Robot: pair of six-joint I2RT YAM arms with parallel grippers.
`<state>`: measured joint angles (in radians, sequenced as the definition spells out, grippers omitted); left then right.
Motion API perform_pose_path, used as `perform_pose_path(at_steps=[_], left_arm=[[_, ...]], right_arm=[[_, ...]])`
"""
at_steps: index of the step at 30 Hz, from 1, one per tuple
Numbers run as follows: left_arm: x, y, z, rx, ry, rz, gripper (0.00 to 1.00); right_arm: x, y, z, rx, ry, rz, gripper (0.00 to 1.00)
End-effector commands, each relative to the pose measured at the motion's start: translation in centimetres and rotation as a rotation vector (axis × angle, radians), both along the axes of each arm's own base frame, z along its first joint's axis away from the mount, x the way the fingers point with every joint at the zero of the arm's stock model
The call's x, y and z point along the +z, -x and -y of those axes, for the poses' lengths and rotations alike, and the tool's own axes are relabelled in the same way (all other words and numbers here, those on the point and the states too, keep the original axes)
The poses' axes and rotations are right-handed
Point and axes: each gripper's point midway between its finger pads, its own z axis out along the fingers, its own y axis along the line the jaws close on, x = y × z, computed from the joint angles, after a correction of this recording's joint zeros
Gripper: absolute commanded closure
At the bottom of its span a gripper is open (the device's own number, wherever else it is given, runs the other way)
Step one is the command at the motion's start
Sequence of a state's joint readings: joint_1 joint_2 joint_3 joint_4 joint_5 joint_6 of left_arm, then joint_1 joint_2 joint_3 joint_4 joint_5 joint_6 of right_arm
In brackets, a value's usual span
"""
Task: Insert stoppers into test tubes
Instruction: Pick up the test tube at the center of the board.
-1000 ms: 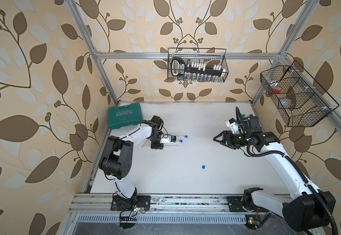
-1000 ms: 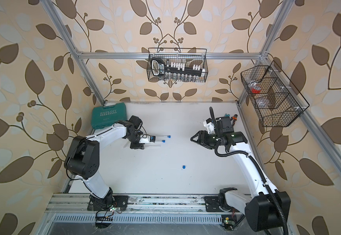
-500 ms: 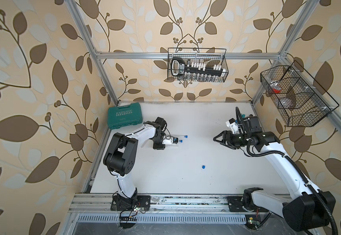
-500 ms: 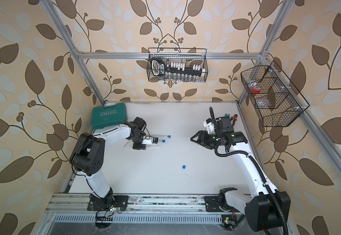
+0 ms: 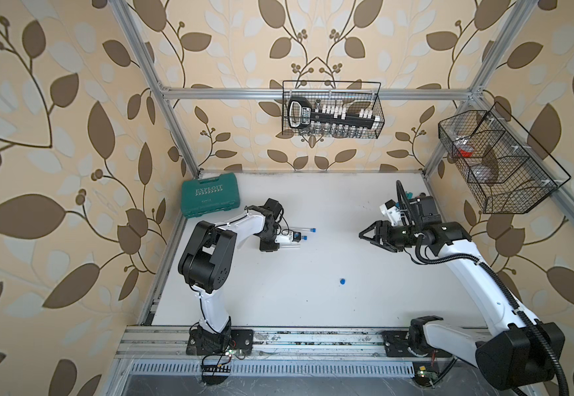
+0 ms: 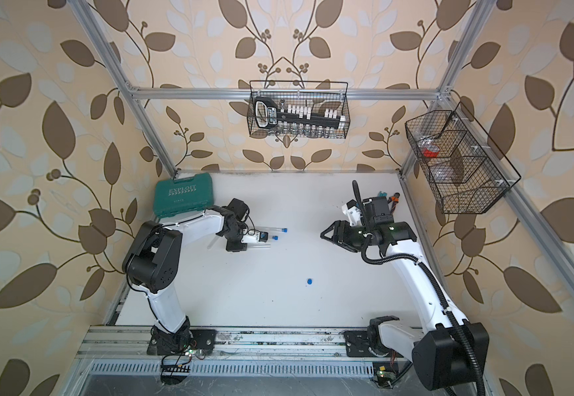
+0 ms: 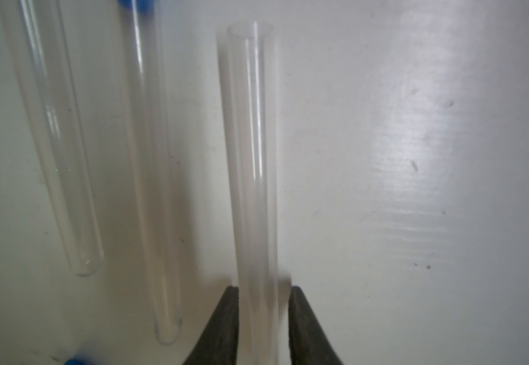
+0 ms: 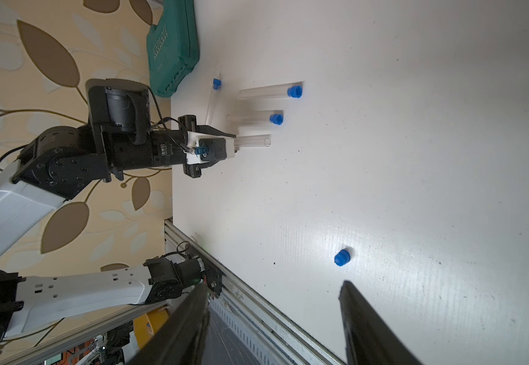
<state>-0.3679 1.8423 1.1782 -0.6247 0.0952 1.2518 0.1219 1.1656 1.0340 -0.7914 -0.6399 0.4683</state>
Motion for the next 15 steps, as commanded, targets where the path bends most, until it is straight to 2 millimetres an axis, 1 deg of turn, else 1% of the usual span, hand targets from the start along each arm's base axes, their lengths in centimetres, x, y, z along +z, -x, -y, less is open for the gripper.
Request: perform_pose_path(at_steps=[1,8,15], left_arm=[[-0.52,0.52,0.06,0.002,-0.012,-0.012,0.72],[-1.01,0.68,0.13,0.002,-0.017,-0.029,0.74],[-1.3,0.81,0.26,0.005,-0.016,-0.046,0.79]], right_arm=[[-0.07,0.54,-0.17,0.023,-0.01,-0.01,0.36],[-0.1,0.62,-0.22,0.026,-0.012,-0.012,0.36],[-0.24,0.67,-0.25,0.026,-0.017,-0.015,0.36]])
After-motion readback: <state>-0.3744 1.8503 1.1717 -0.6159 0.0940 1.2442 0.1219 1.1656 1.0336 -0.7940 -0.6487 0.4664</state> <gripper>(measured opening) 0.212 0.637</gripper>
